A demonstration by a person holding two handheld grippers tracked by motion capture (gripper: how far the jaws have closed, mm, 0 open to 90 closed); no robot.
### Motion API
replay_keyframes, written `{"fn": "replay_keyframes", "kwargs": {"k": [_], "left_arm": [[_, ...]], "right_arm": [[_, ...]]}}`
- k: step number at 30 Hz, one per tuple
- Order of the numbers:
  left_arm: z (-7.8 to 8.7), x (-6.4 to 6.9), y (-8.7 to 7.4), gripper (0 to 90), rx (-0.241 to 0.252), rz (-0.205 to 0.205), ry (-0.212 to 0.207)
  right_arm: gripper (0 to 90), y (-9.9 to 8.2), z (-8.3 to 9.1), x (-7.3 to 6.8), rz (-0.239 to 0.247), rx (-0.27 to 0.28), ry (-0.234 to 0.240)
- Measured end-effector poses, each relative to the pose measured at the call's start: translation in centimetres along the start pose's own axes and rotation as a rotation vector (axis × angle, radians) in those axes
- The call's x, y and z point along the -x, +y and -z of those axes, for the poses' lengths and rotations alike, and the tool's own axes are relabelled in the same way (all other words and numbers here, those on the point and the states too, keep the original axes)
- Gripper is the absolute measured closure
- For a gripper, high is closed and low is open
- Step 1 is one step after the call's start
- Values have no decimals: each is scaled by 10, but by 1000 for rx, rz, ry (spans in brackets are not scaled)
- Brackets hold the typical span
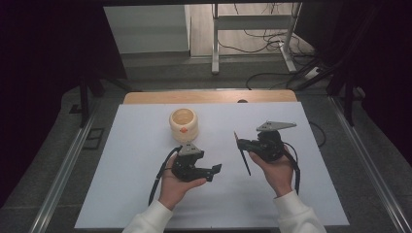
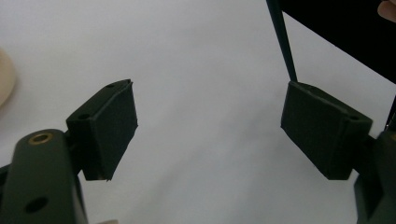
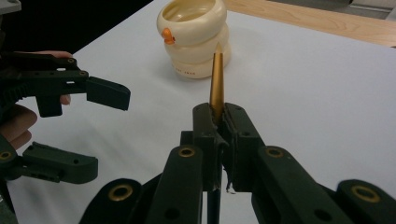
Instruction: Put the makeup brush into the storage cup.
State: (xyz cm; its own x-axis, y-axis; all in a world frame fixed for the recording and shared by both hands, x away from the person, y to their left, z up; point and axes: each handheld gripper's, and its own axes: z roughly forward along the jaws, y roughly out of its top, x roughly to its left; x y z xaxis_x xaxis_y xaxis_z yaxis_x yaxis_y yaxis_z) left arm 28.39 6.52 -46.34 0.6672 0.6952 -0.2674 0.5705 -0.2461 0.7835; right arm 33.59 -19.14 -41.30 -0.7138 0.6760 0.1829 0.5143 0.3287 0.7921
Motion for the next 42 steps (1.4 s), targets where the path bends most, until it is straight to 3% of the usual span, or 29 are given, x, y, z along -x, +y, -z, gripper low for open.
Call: {"fn": "replay_keyframes", "kwargs": {"k": [42], "left_arm": [[-36,14,11,205,11,-2,-41]], "right_arm": [[849,-3,-8,-4,15,14,-11]]}}
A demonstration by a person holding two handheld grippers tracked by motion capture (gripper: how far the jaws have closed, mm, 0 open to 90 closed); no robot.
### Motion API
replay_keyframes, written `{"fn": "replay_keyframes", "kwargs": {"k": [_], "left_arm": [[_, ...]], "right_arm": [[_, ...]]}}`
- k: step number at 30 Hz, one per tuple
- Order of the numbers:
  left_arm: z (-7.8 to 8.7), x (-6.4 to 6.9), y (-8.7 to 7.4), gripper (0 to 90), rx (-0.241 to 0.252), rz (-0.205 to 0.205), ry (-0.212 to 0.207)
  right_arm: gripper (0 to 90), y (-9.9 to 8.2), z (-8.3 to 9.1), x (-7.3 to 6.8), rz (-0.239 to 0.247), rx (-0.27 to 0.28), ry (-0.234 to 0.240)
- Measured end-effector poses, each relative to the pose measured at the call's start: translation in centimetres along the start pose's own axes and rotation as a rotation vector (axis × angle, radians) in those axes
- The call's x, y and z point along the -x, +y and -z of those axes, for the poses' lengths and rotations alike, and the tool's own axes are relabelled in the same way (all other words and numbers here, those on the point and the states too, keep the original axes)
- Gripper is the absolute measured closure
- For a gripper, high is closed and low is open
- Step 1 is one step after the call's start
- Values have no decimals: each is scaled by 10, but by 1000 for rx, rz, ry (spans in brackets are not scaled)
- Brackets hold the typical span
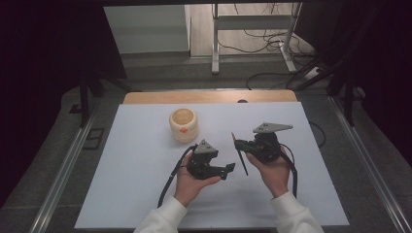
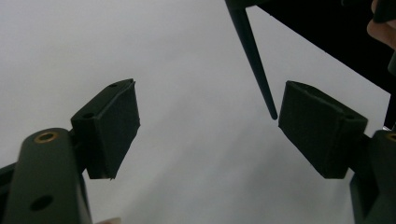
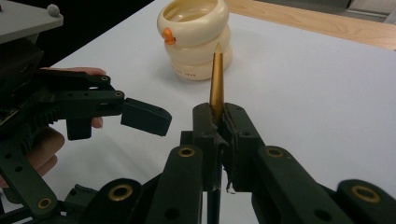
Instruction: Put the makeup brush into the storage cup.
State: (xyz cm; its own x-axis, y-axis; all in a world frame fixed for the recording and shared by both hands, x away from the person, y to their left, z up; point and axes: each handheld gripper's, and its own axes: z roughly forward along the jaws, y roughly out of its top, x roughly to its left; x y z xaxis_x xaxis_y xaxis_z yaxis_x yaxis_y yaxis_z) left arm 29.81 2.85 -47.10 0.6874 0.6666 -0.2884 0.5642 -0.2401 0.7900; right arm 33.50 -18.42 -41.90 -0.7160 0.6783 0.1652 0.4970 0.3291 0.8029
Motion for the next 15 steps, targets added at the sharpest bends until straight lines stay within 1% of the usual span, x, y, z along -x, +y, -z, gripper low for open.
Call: {"fn": "replay_keyframes", "kwargs": {"k": [9,15], "left_arm": [[-10,4,6,221,12,-2,-6],[-16,6,8,236,18,14,-15]], "right_arm": [[849,0,-1,0,4,1,-2],[849,-1,-1,-1,5,4,-4]]}}
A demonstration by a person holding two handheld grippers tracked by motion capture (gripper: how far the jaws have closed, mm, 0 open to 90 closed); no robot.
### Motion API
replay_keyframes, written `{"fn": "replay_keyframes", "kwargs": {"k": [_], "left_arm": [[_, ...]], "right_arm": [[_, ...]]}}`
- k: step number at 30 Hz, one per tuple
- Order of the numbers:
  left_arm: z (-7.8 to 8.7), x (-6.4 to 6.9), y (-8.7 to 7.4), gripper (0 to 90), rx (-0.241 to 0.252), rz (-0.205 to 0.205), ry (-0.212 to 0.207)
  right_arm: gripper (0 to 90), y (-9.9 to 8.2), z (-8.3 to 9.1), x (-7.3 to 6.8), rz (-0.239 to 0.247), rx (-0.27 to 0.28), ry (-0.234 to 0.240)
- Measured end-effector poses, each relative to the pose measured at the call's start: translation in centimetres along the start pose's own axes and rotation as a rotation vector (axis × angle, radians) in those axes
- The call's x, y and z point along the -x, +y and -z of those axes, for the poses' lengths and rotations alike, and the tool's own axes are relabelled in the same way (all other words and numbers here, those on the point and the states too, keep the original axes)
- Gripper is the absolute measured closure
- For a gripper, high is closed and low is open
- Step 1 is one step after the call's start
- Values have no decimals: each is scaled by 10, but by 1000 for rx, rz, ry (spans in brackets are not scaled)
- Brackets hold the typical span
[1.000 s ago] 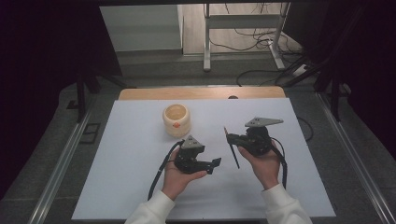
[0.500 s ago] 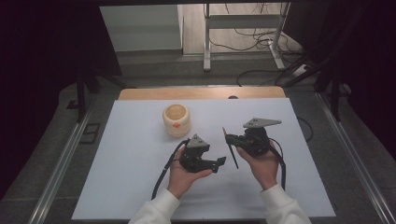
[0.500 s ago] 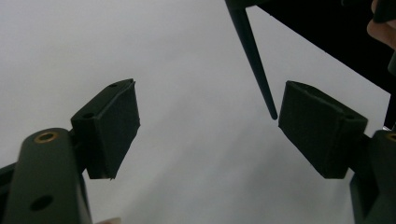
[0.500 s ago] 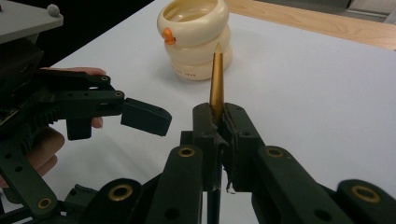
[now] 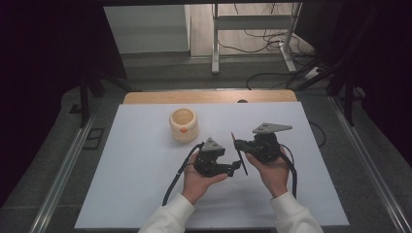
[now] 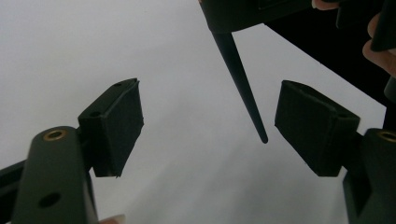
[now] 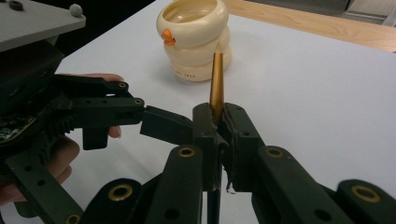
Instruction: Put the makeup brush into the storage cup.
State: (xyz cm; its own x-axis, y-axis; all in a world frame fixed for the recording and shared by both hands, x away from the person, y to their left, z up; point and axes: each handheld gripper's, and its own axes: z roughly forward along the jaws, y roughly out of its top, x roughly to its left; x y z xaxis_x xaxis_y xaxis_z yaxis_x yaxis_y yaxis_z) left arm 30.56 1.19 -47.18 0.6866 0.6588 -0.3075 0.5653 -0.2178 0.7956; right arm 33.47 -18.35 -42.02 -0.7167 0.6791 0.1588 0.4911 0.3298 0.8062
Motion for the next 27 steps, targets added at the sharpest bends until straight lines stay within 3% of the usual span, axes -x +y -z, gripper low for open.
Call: {"fn": "replay_keyframes", "kwargs": {"k": [5,11,21,27], "left_arm": [[-4,0,2,266,22,18,-9],[-11,-1,3,361,49,50,-19],[-18,-2,5,516,62,68,-42],[-19,-3,6,677,51,96,-67]], "right_arm": [[849,0,0,0,2,4,0],[849,0,0,0,1,9,-1],[849,0,-1,-2,6,13,7],[849,0,-1,-1,5,17,16]]}}
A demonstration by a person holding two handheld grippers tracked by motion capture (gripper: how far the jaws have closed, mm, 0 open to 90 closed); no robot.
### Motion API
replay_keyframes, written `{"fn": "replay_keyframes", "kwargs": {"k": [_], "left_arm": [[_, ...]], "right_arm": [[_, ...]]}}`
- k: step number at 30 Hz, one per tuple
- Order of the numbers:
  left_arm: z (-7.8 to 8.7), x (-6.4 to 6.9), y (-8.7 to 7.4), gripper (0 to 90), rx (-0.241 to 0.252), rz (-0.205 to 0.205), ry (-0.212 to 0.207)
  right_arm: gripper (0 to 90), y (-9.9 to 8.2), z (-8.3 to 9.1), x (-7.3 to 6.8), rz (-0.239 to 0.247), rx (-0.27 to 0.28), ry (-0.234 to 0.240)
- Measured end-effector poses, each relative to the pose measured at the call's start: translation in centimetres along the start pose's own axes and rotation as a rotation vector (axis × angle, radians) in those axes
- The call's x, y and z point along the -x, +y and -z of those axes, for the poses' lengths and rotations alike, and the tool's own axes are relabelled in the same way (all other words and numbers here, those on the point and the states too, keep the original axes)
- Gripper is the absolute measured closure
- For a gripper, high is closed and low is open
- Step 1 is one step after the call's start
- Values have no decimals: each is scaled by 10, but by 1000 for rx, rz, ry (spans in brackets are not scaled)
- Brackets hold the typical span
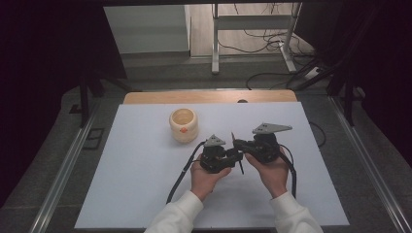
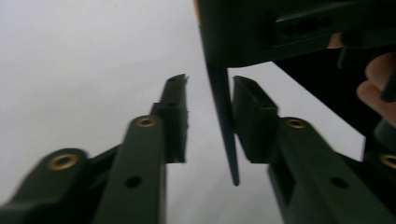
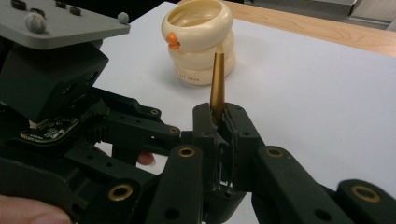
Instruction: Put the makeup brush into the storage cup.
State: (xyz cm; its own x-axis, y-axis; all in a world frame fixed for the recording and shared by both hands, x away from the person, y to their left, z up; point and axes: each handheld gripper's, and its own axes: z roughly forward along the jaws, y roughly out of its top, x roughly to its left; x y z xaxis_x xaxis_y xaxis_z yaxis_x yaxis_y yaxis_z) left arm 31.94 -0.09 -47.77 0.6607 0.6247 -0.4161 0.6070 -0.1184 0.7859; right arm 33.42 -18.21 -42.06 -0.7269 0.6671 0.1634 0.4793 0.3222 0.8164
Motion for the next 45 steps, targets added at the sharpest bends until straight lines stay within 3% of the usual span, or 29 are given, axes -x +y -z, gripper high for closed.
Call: {"fn": "replay_keyframes", "kwargs": {"k": [4,12,19,27,32,38,45], "left_arm": [[0,0,1,784,-8,5,-12],[4,-2,2,827,-21,17,-7],[6,-3,2,828,-29,10,-3],[12,-6,2,828,-22,14,6],[18,-9,3,827,-11,15,14],[24,-13,4,828,-2,13,25],[29,-16,4,828,9,16,31]], "right_arm": [[847,0,-1,-1,10,-2,4],[828,0,0,-1,16,17,16],[717,2,5,-1,23,42,2],[476,5,15,4,35,99,-35],[358,6,20,11,31,104,-53],[295,5,21,16,23,100,-42],[270,2,22,22,26,99,-62]]}}
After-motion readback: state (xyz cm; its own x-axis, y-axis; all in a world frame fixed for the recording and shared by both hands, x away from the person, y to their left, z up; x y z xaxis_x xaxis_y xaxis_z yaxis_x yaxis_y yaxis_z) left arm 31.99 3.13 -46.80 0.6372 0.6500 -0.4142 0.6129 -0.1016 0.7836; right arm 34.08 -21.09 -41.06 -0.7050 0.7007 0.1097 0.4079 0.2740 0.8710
